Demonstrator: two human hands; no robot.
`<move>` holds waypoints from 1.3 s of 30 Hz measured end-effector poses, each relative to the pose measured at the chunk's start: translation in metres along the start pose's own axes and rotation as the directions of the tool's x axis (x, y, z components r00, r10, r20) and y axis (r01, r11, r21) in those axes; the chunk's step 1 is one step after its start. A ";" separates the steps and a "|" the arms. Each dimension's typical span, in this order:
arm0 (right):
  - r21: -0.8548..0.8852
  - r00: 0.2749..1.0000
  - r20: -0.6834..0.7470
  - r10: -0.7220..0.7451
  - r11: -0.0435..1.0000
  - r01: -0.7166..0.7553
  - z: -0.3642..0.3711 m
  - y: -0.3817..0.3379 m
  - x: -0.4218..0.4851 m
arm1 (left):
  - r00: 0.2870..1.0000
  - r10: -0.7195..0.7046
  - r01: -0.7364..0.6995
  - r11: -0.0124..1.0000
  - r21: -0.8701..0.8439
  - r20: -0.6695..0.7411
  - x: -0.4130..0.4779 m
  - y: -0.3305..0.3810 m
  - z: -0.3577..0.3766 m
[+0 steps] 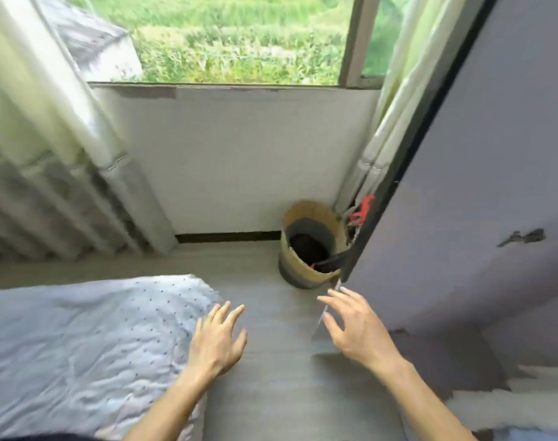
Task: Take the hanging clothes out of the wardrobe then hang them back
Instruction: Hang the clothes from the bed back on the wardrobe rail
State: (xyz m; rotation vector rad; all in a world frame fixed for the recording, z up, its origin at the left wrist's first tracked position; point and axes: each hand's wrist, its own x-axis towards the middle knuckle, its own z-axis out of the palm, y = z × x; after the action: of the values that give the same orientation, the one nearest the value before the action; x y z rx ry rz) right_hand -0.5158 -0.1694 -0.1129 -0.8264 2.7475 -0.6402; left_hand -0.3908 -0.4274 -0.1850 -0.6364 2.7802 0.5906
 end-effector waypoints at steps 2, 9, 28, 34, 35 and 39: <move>-0.020 0.989 0.068 -0.132 0.991 0.133 0.030 -0.047 0.010 | 0.989 -0.151 0.151 0.989 -0.012 0.007 -0.036 -0.057 -0.007; 0.018 0.829 0.293 -0.477 0.869 0.494 0.118 -0.203 0.025 | 0.806 -0.588 0.572 0.804 -0.165 -0.069 -0.173 -0.198 -0.012; 0.169 0.145 0.812 -0.565 0.466 0.868 0.332 -0.395 -0.020 | 0.213 -0.956 0.918 0.126 -0.377 0.200 -0.384 -0.297 0.089; 0.084 0.122 0.932 -0.341 0.531 0.843 0.436 -0.442 -0.039 | 0.269 -0.888 0.924 0.129 -0.361 0.372 -0.391 -0.401 0.126; 0.057 0.130 0.946 -0.298 0.545 0.837 0.452 -0.448 -0.039 | 0.278 -0.878 0.923 0.133 -0.360 0.390 -0.391 -0.422 0.131; -0.024 0.138 0.977 -0.163 0.558 0.830 0.514 -0.473 -0.039 | 0.247 -0.876 0.928 0.090 -0.362 0.415 -0.390 -0.519 0.148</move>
State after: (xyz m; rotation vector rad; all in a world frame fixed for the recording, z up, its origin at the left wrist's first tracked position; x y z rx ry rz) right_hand -0.0994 -0.6802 -0.3481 -1.6984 1.3850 0.6273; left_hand 0.2093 -0.6487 -0.3714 -2.1468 1.4152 1.0054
